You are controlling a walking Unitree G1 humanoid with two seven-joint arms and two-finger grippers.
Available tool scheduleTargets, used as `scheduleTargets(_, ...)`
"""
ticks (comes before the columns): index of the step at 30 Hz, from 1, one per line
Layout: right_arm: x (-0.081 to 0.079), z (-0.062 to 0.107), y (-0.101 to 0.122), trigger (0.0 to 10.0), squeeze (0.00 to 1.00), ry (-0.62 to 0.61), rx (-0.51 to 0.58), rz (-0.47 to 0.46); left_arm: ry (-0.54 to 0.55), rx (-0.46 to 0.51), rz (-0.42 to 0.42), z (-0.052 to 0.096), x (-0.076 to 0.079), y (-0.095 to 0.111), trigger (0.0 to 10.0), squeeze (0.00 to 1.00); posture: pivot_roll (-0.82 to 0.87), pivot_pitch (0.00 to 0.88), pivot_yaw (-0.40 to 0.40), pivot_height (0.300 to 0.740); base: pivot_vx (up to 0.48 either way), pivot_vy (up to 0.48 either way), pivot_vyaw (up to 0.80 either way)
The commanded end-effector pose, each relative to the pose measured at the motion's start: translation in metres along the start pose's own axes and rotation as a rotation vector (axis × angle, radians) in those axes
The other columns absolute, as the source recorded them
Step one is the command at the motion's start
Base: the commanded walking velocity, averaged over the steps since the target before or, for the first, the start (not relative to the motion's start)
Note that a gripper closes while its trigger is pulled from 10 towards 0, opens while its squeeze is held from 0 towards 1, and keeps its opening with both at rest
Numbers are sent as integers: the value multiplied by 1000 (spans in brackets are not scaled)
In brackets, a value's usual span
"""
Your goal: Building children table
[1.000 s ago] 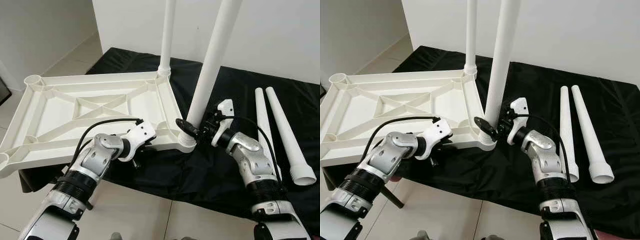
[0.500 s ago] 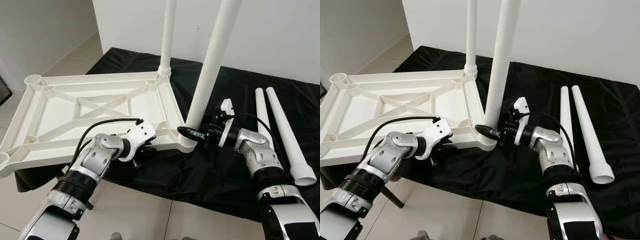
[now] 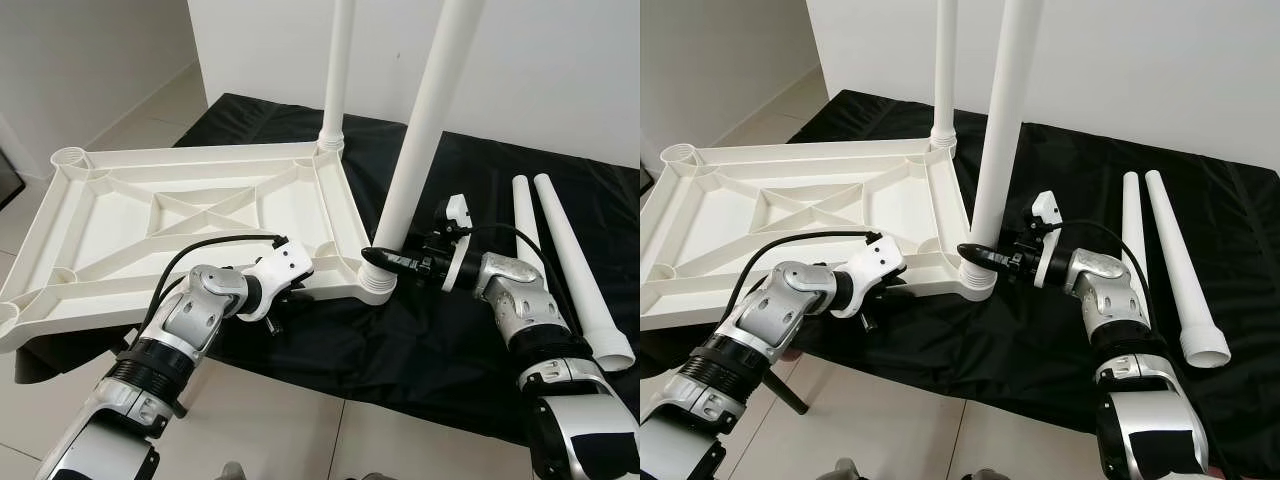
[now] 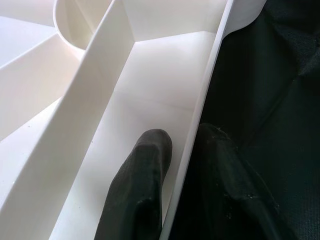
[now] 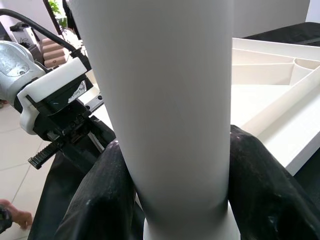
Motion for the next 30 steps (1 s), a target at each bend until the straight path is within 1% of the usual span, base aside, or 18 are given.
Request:
scheduleTargets(1, -2, -1, 4, 0, 0, 23, 51, -30, 24, -16, -3, 0, -3, -2, 10000, 0, -45, 5, 0, 740, 0, 0, 0)
scheduleTargets(7, -4, -1, 7, 0, 0, -1, 89, -39, 26, -16, -3, 0, -3, -2, 10000, 0, -44, 10, -7, 740, 0, 0, 0)
scheduleTargets(8, -5, -2, 9, 0, 0, -29, 117, -42, 28, -16, -1, 0, -3, -2, 10000, 0, -44, 11, -9, 740, 0, 0, 0)
scheduleTargets(9, -5, -2, 9, 0, 0, -29, 117, -42, 28, -16, -1, 0, -3, -2, 10000, 0, -44, 11, -9, 740, 0, 0, 0)
scheduleTargets(11, -6, -2, 10, 0, 0, -82, 147, -21, 31, -16, 0, 0, -3, -2, 10000, 0, -46, 11, -12, 740, 0, 0, 0)
scheduleTargets(12, -6, -2, 10, 0, 0, -82, 147, -21, 31, -16, 0, 0, -3, -2, 10000, 0, -46, 11, -12, 740, 0, 0, 0)
scheduleTargets(15, -14, -6, 10, 0, 0, -132, 164, 8, 33, -14, 3, 0, -3, -2, 10000, 0, -49, 12, -19, 740, 0, 0, 0)
scheduleTargets(16, -14, -6, 10, 0, 0, -132, 164, 8, 33, -14, 3, 0, -3, -2, 10000, 0, -49, 12, -19, 740, 0, 0, 0)
scheduleTargets(18, -20, -9, 12, 0, 0, -162, 192, 8, 34, -14, 4, -1, -3, -2, 10000, 0, -49, 13, -21, 740, 0, 0, 0)
scheduleTargets(21, -22, -9, 13, 0, 0, -172, 203, 6, 34, -13, 4, -1, -3, -2, 10000, 0, -49, 13, -21, 740, 0, 0, 0)
scheduleTargets(22, -28, -11, 14, 0, 0, -211, 222, 6, 34, -12, 6, -1, -2, -2, 10000, 0, -54, 11, -23, 740, 0, 0, 0)
scheduleTargets(23, -30, -11, 14, 0, 0, -225, 226, 6, 33, -12, 6, -1, -2, -2, 10000, 0, -54, 11, -23, 740, 0, 0, 0)
scheduleTargets(26, -32, -11, 14, 0, 0, -233, 229, 5, 33, -11, 7, -1, -2, -2, 10000, 0, -54, 11, -23, 740, 0, 0, 0)
scheduleTargets(29, -38, -16, 9, 0, 0, -334, 242, -3, 33, -11, 9, -2, -1, -2, 10000, 0, -55, 11, -24, 740, 0, 0, 0)
scheduleTargets(30, -40, -17, 7, 0, 0, -371, 252, -26, 31, -11, 8, -2, -1, -2, 10000, 0, -55, 11, -24, 740, 0, 0, 0)
Point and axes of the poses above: a point about 5 cm out from each wrist's last joint towards the gripper, its own z axis pointing back from the gripper into the wrist, its own y axis along the axis of the wrist's last joint, x = y × z, the point moved 2 cm from there along -z, pointing out of the wrist towards the gripper, and after that the axes turned 8 degrees about -z, right-handed, at the moved point
